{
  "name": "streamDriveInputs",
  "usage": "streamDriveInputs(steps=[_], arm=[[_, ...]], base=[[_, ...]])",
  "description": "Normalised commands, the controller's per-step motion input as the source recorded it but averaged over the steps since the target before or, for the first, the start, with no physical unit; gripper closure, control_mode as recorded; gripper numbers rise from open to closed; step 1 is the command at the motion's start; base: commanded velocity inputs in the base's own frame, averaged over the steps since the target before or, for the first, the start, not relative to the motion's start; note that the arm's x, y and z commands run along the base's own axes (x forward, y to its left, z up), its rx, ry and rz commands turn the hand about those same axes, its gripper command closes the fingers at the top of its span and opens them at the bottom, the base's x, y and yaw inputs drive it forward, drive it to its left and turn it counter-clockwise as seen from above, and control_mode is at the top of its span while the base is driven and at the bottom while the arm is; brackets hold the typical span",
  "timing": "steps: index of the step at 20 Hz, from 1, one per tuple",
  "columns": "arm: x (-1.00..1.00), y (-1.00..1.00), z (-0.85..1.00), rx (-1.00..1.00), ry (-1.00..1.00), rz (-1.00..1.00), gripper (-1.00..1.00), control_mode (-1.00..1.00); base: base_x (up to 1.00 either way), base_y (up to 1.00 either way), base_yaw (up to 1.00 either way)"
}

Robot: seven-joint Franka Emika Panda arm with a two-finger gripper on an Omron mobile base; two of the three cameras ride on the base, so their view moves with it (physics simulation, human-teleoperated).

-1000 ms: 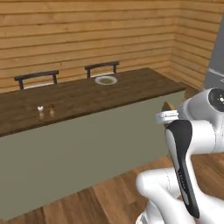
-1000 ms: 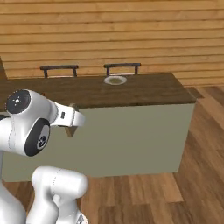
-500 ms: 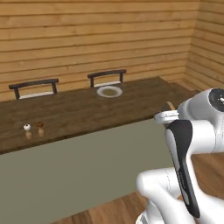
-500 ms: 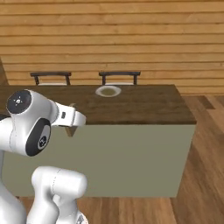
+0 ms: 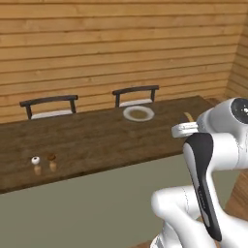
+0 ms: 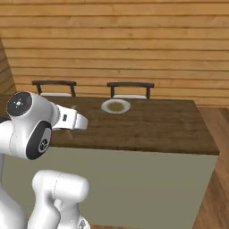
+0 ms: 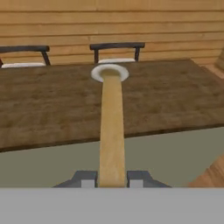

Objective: Start the toaster. Once the lever pops up, take the bread to the plate on the dining counter.

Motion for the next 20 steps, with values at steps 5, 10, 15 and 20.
streamDriveInputs(steps=[5,10,15,20], arm=[[0.00,0.00,0.00,0.00,0.00,0.00,1.00,1.00],[0.00,0.00,0.00,0.00,0.00,0.00,1.00,1.00],[0.00,0.00,0.00,0.00,0.00,0.00,1.00,1.00],[0.00,0.00,0.00,0.00,0.00,0.00,1.00,1.00]], base=[[0.72,-0.31,0.14],[0.51,-0.39,0.07],[0.39,-0.41,0.08],[0.40,-0.26,0.07]])
